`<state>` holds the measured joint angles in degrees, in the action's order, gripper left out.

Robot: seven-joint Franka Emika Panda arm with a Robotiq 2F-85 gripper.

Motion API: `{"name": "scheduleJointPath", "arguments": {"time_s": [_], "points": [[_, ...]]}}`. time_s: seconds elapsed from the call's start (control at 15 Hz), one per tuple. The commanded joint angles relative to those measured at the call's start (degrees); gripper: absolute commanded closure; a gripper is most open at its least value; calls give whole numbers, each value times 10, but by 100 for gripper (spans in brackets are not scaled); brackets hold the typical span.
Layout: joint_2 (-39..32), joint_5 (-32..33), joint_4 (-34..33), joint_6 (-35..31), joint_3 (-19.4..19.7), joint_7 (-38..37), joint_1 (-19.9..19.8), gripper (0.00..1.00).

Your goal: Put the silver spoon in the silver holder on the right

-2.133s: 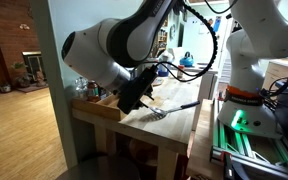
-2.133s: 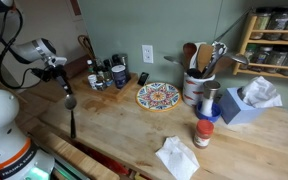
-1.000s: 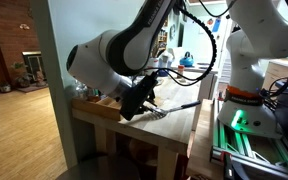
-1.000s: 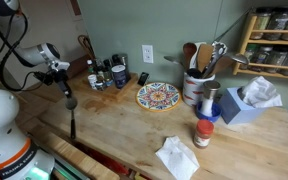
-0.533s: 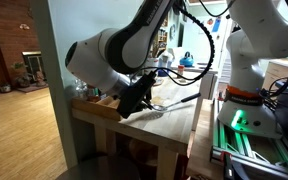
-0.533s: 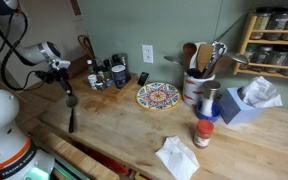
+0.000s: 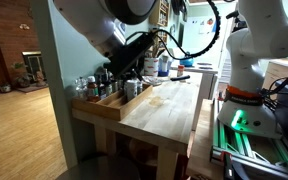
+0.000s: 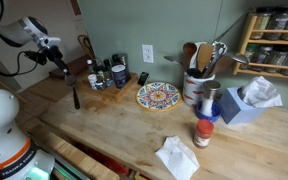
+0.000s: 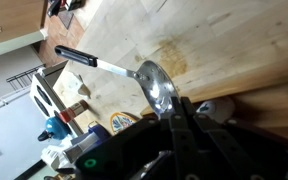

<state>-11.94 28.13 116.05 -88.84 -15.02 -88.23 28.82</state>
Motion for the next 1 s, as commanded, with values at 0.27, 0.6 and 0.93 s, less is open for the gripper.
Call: {"name": "scheduleJointPath", "arguments": {"time_s": [0.27, 0.6, 0.93], "points": [[214, -2, 45, -24, 1, 116, -78, 99], [301, -8, 54, -8, 23, 206, -143, 99], [316, -8, 38, -20, 13, 248, -176, 96]]}}
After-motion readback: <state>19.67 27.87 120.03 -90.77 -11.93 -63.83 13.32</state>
